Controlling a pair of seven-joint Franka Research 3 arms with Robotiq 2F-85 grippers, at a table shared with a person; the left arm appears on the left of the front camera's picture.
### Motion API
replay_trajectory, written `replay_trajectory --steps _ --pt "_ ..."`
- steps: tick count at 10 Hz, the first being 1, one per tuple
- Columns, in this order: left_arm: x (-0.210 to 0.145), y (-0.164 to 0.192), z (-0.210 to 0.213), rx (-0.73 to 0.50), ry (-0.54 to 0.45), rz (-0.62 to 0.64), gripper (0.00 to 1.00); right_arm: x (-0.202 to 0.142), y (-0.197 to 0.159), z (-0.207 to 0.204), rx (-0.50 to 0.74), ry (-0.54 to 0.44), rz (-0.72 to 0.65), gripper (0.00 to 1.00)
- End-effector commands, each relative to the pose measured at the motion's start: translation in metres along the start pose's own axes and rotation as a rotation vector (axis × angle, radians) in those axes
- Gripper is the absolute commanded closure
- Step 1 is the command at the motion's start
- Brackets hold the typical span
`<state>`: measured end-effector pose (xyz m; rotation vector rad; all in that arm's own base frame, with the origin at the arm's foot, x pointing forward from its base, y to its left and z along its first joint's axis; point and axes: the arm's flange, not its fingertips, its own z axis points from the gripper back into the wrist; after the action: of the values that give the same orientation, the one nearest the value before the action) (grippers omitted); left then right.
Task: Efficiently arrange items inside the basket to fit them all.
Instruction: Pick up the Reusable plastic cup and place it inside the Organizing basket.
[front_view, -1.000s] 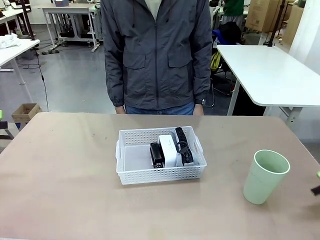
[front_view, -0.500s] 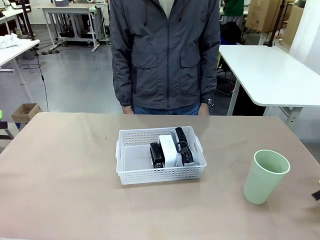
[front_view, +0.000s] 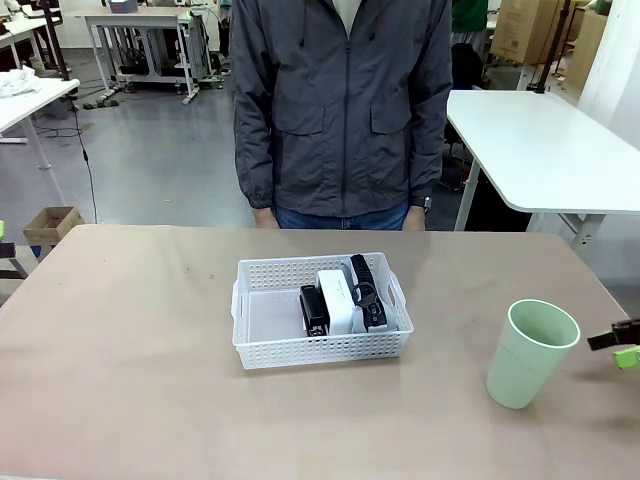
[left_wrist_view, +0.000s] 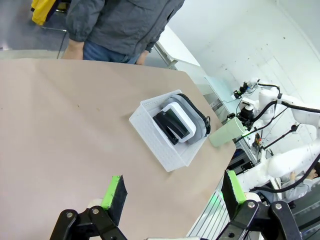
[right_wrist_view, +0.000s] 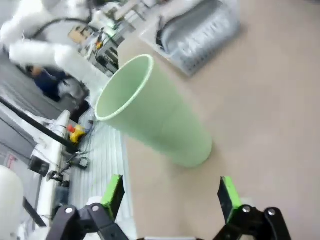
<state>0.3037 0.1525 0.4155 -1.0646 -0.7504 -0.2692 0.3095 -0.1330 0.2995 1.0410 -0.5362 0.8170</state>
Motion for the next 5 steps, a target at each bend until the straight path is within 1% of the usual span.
replay_trajectory --steps 1,2,3,4,5 --pt "0.002 -0.003 0.000 -0.012 -0.016 0.004 0.00 -0.021 0.006 -0.020 0.133 -0.075 0.277 0.00" --pt "0.002 -0.003 0.000 -0.012 -0.016 0.004 0.00 -0.020 0.008 -0.026 0.130 -0.004 0.299 0.00" --pt "0.002 -0.003 0.000 -0.012 -0.016 0.004 0.00 -0.017 0.007 -0.029 0.060 0.028 0.316 0.00" --pt "0.002 -0.003 0.000 -0.012 -0.016 0.004 0.00 -0.016 0.006 -0.032 0.062 0.057 0.317 0.00" --pt "0.002 -0.003 0.000 -0.012 -0.016 0.004 0.00 -0.015 0.003 -0.034 0.061 0.064 0.304 0.00"
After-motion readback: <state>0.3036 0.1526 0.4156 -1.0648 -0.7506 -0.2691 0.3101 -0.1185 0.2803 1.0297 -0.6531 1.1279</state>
